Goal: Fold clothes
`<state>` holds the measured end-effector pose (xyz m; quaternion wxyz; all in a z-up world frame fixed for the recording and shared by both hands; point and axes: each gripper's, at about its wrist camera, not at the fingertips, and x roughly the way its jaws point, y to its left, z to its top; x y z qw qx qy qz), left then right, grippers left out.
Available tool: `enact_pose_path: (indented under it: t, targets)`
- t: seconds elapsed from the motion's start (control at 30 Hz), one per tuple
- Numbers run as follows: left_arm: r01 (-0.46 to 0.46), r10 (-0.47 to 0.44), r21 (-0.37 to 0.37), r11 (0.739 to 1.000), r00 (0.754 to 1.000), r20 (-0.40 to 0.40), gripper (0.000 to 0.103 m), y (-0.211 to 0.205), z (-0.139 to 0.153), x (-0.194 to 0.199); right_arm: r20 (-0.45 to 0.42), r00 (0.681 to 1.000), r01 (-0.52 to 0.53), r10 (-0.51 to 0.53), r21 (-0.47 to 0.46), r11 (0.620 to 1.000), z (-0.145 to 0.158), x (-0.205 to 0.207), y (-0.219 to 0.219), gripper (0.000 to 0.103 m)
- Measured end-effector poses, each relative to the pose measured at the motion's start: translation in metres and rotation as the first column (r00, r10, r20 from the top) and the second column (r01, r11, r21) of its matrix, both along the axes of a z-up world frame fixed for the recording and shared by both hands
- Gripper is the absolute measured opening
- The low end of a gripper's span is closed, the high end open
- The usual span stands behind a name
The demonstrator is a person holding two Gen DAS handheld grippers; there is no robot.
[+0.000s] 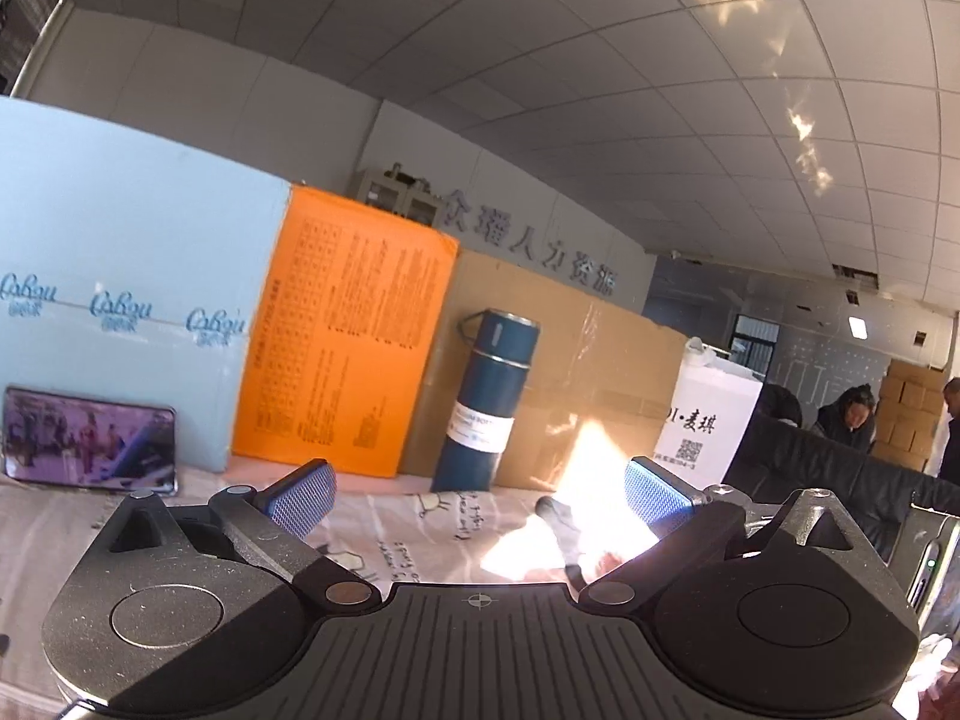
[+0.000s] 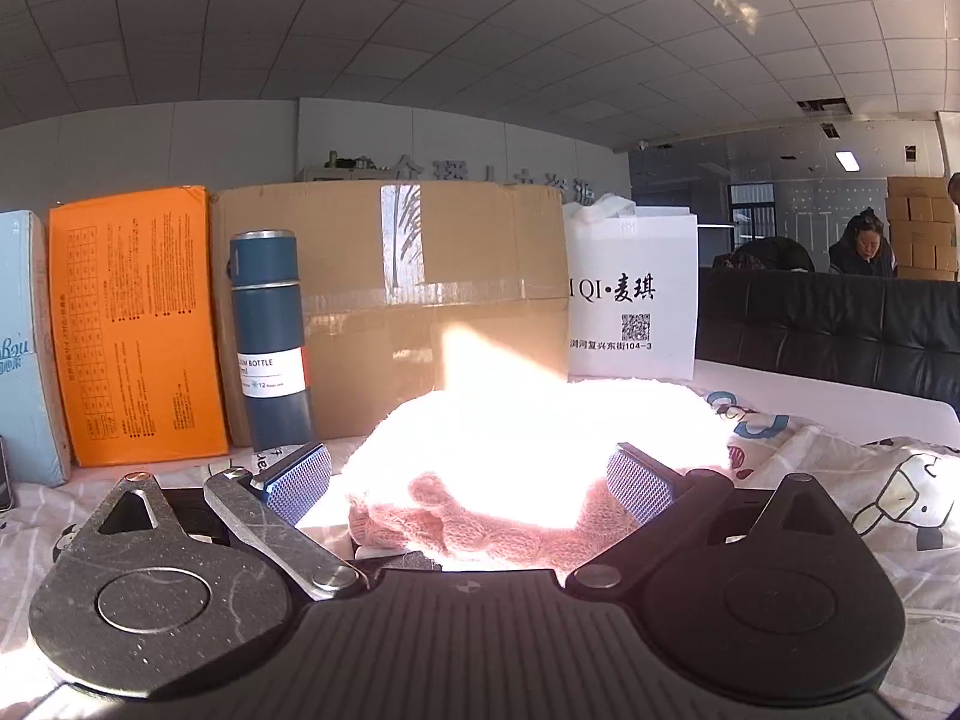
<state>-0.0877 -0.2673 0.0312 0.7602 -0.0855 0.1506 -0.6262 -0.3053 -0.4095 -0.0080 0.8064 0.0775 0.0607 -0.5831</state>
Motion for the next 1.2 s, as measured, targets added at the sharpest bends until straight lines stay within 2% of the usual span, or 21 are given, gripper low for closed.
enact_pose_path:
  t: [0.17, 0.27, 0.3, 0.4, 0.47, 0.53, 0.63, 0.73, 0.87, 0.97, 1.07, 1.2]
  targets:
    - [0.026, -0.024, 0.037, 0.999, 0.999, -0.041, 0.102, -0.027, -0.011, -0.009, -0.035, 0.999, -0.039, 0.041, 0.073, 0.997, -0.004, 0.012, -0.039, 0.093]
    - [0.042, -0.038, 0.059, 0.997, 0.997, -0.064, 0.102, -0.043, -0.017, -0.015, -0.009, 0.998, -0.059, 0.061, 0.148, 0.987, -0.014, 0.017, -0.059, 0.092]
    - [0.048, -0.043, 0.066, 0.997, 0.997, -0.071, 0.102, -0.049, -0.019, -0.017, 0.005, 0.998, -0.058, 0.058, 0.174, 0.983, -0.018, 0.016, -0.064, 0.088]
    - [0.065, -0.056, 0.088, 0.994, 0.994, -0.094, 0.102, -0.065, -0.025, -0.022, 0.061, 0.998, -0.046, 0.035, 0.18, 0.983, -0.02, 0.005, -0.066, 0.074]
    - [0.075, -0.064, 0.097, 0.992, 0.992, -0.11, 0.102, -0.074, -0.028, -0.025, 0.097, 0.995, -0.036, 0.018, 0.195, 0.98, -0.022, -0.002, -0.069, 0.059]
    - [0.083, -0.07, 0.098, 0.992, 0.989, -0.127, 0.102, -0.079, -0.03, -0.025, 0.131, 0.991, -0.029, 0.003, 0.195, 0.98, -0.021, -0.01, -0.068, 0.036]
    - [0.095, -0.08, 0.099, 0.991, 0.985, -0.152, 0.102, -0.087, -0.034, -0.025, 0.202, 0.979, -0.029, -0.012, 0.196, 0.98, -0.018, -0.025, -0.066, 0.02]
    - [0.102, -0.084, 0.111, 0.989, 0.984, -0.156, 0.102, -0.095, -0.037, -0.027, 0.313, 0.947, 0.013, -0.069, 0.18, 0.984, -0.013, -0.047, -0.061, 0.017]
    - [0.137, -0.114, 0.118, 0.984, 0.976, -0.186, 0.102, -0.111, -0.04, -0.027, 0.479, 0.864, 0.101, -0.155, 0.137, 0.985, -0.008, -0.083, -0.051, 0.017]
    - [0.193, -0.165, 0.112, 0.975, 0.961, -0.224, 0.102, -0.13, -0.042, -0.028, 0.566, 0.798, 0.158, -0.209, 0.138, 0.978, -0.01, -0.105, -0.048, 0.017]
    - [0.255, -0.234, 0.132, 0.958, 0.96, -0.153, 0.101, -0.153, -0.04, -0.044, 0.581, 0.785, 0.185, -0.217, 0.115, 0.976, -0.01, -0.108, -0.044, 0.017]
    - [0.251, -0.257, 0.234, 0.939, 0.966, -0.005, 0.095, -0.189, -0.043, -0.075, 0.59, 0.779, 0.188, -0.213, 0.105, 0.977, -0.01, -0.109, -0.042, 0.017]
